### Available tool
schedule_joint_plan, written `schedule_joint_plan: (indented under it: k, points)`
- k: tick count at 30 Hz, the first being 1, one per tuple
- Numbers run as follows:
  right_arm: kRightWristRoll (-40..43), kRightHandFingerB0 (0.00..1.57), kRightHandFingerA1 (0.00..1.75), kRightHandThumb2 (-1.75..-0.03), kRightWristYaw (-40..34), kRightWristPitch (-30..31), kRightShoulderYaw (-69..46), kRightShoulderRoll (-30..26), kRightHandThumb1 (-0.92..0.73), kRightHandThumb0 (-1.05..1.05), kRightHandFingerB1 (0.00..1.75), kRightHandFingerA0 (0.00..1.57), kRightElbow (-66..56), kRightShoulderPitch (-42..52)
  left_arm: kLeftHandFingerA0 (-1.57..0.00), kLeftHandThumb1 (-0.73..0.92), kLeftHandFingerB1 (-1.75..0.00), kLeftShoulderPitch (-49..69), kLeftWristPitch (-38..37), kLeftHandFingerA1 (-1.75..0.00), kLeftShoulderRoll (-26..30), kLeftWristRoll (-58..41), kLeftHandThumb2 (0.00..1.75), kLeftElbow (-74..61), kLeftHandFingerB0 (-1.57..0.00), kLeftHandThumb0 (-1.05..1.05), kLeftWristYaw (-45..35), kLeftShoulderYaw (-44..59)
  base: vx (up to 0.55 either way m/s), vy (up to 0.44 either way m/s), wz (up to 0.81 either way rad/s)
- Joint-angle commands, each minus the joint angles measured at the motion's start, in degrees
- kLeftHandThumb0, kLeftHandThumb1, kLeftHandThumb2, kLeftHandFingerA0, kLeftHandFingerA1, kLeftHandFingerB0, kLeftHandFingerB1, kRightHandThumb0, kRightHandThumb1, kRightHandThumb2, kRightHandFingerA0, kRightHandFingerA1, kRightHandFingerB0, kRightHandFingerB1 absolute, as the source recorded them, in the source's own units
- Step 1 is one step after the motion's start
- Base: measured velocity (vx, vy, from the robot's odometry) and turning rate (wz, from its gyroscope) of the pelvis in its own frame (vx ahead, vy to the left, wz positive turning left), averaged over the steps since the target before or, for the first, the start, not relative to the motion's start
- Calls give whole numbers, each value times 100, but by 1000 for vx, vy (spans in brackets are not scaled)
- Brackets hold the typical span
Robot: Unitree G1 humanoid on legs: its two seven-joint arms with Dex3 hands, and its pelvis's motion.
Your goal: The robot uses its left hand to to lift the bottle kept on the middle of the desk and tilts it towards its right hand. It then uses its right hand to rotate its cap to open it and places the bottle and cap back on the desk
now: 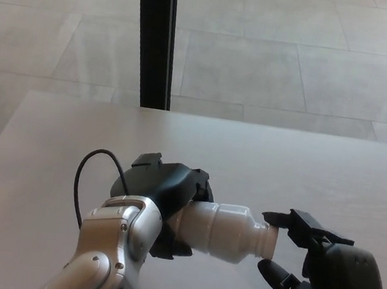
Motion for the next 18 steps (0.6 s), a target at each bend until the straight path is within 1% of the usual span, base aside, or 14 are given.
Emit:
schedule_joint_plan:
  k: [1,2,3,4,5,6,7,9,10,11,12,13,15,18]
  points:
    - [-82,70,175,-62,-186,-194,0,-76,-78,-50,87,84,13,-34,-79,63,-110,20,39,-152,-47,-42,80,54,-82,-25,-17,16,0,0,0]
    - [-80,69,175,-62,-162,-204,1,-92,-79,-50,87,83,-4,-25,-80,63,-108,17,44,-151,-56,-29,82,66,-81,-22,-13,5,0,0,0]
    - [-71,70,175,-61,-170,-229,-3,-98,-78,-50,86,83,0,-23,-85,65,-129,17,57,-173,-67,-24,77,64,-74,-29,-14,0,0,0,0]
    - [-68,71,175,-61,-203,-266,-8,-102,-78,-49,84,82,11,-19,-80,64,-102,13,78,-159,-81,-11,82,74,-77,-23,-13,-9,0,0,0]
    - [-37,71,175,-59,-235,-334,-21,-107,-77,-49,82,81,23,-11,-77,65,-85,12,77,-147,-79,4,80,81,-76,-24,-16,-25,0,0,0]
    - [6,70,175,-58,-222,-385,-32,-118,-78,-49,83,79,24,-3,-76,66,-84,18,65,-146,-81,-7,79,82,-78,-25,-12,-21,0,0,0]
    - [13,73,175,-57,-415,-534,-56,-112,-76,-48,79,79,102,-15,-79,67,-71,22,21,-123,-56,-1,80,91,-77,-24,-8,-39,0,0,0]
    - [-31,72,175,-57,-693,-792,-70,-162,-75,-46,79,78,242,-63,-78,67,-71,26,49,-130,-53,-11,82,72,-76,-23,-50,-40,0,0,0]
    - [-96,72,175,-58,-880,-924,-59,-187,-75,-45,78,78,362,-124,-79,66,-80,24,29,-136,-26,-6,83,75,-78,-22,-56,-41,0,0,0]
    - [-105,72,175,-58,-921,-959,-57,-192,-75,-45,78,78,398,-139,-79,66,-80,24,27,-136,-22,-6,83,75,-78,-22,-55,-42,0,0,0]
    - [-166,72,175,-58,-1147,-1137,-59,-244,-73,-44,77,77,505,-194,-77,65,-77,28,-7,-128,-17,-16,84,78,-78,-22,-40,-40,0,0,0]
    - [-211,71,175,-58,-1356,-1304,-60,-294,-72,-44,76,76,662,-266,-78,65,-83,28,-9,-129,-25,-32,84,90,-80,-22,-32,-26,0,0,0]
    - [-331,67,175,-58,-1578,-1425,-55,-402,-75,-43,79,72,805,-354,-79,66,-75,24,-58,-123,-14,-46,78,103,-76,-24,-20,-18,0,0,0]
    - [-567,63,175,-58,-1871,-1623,-34,-692,-76,-42,80,66,968,-501,-79,65,-76,31,-107,-121,9,-86,76,83,-77,-24,-29,19,0,0,0]
